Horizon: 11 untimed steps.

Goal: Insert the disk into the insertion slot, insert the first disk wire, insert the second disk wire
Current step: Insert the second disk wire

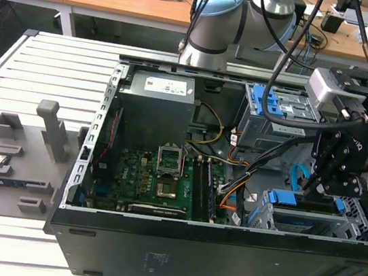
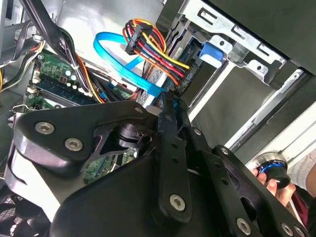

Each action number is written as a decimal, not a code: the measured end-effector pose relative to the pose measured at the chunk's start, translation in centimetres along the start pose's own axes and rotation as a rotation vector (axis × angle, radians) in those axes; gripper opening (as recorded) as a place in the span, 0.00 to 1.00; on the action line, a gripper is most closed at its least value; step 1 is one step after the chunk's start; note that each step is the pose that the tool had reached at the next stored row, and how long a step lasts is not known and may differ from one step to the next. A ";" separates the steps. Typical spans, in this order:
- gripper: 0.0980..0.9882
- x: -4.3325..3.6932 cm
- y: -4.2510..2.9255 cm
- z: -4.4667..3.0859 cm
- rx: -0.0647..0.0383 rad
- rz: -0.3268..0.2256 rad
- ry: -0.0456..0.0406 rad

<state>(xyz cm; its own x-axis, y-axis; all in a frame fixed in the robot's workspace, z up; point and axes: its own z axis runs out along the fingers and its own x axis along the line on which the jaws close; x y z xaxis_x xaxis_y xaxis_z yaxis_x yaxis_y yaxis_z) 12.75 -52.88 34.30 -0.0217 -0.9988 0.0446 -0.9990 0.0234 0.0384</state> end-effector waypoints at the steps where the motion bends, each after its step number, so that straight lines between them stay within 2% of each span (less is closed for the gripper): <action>1: 0.07 0.00 -0.04 0.02 0.000 0.000 -0.0002; 8: 0.07 0.00 -0.08 -0.01 0.000 0.000 -0.0010; 11: 0.07 -0.01 -0.10 0.23 0.000 0.000 -0.0011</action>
<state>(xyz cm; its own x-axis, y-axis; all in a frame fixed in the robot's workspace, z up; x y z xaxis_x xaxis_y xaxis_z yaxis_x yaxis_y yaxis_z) 12.84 -52.88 34.07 -0.0218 -0.9988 0.0435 -0.9990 0.0235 0.0385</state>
